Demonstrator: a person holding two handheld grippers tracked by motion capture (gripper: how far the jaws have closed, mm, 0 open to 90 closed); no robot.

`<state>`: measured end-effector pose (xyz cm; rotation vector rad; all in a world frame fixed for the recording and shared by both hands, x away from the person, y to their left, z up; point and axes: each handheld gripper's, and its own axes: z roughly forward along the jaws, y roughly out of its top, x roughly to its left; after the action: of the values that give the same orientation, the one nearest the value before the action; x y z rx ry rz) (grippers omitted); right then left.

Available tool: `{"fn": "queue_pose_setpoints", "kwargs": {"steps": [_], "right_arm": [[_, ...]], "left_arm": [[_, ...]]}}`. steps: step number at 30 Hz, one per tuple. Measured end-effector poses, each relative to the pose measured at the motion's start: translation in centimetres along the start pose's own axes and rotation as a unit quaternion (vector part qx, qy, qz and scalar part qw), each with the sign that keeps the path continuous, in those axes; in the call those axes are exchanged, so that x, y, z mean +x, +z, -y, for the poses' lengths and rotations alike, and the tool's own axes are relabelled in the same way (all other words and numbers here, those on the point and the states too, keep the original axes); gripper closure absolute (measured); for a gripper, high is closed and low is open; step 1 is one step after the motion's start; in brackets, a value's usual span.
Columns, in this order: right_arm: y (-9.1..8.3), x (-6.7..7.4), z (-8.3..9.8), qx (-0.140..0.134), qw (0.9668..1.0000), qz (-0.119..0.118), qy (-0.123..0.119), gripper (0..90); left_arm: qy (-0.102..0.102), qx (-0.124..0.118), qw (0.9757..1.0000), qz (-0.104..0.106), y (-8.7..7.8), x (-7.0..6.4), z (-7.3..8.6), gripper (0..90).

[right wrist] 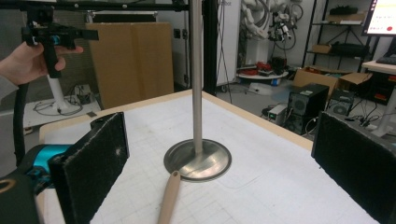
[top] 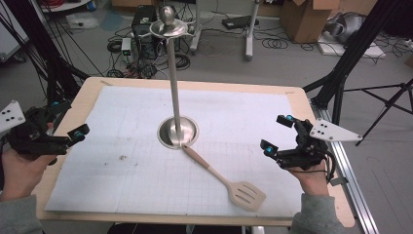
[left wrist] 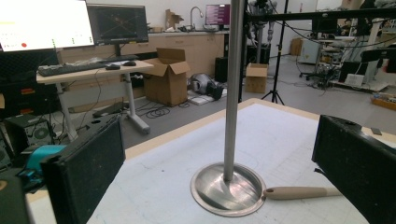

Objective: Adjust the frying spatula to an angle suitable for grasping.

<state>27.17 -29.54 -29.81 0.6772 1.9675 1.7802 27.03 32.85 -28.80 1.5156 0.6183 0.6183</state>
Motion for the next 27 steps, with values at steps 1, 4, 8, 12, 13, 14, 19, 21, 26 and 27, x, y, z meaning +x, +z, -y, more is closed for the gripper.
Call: {"fn": "queue_pose_setpoints", "kwargs": {"steps": [1, 4, 8, 12, 13, 14, 19, 21, 26, 27], "right_arm": [[0.0, 0.0, 0.0, 0.003, 1.0, -0.001, 0.001, 2.9], [0.0, 0.0, 0.1, 0.008, 1.0, -0.002, 0.002, 2.9], [0.3, 0.2, 0.0, 0.01, 0.9999, -0.001, -0.005, 2.9], [0.8, 0.4, 0.1, 0.022, 0.9998, 0.0, -0.001, 2.9], [0.9, 0.4, 0.2, 0.023, 0.9997, -0.001, -0.002, 2.9], [1.1, 0.4, 0.2, 0.025, 0.9997, -0.001, -0.001, 2.9], [1.7, 0.6, 0.4, 0.034, 0.9994, 0.007, 0.001, 2.9], [2.2, 0.8, 0.6, 0.045, 0.999, -0.003, -0.003, 2.9], [3.1, 1.1, 1.0, 0.06, 0.9979, -0.02, -0.008, 5.5], [3.2, 1.1, 1.1, 0.063, 0.9977, -0.024, -0.006, 5.5]], "left_arm": [[0.0, 0.002, 1.0, 0.005, 0.1, -0.1, 0.0, 3.1], [0.014, 0.003, 0.9999, 0.005, 0.2, -0.3, -0.1, 3.1], [0.015, 0.007, 0.9998, 0.008, 0.4, -0.5, 0.0, 3.1], [0.012, 0.007, 0.9999, 0.011, 0.4, -0.4, 0.0, 3.1], [0.013, 0.007, 0.9998, 0.012, 0.4, -0.4, 0.0, 3.1], [0.012, 0.007, 0.9998, 0.012, 0.4, -0.4, 0.0, 3.1], [0.01, 0.006, 0.9999, 0.013, 0.4, -0.4, 0.1, 3.1], [0.01, 0.009, 0.9998, 0.012, 0.5, -0.4, 0.2, 3.1], [0.009, 0.015, 0.9998, 0.012, 0.5, -0.3, 0.4, 3.1], [0.009, 0.016, 0.9998, 0.012, 0.5, -0.3, 0.4, 3.1]]}}
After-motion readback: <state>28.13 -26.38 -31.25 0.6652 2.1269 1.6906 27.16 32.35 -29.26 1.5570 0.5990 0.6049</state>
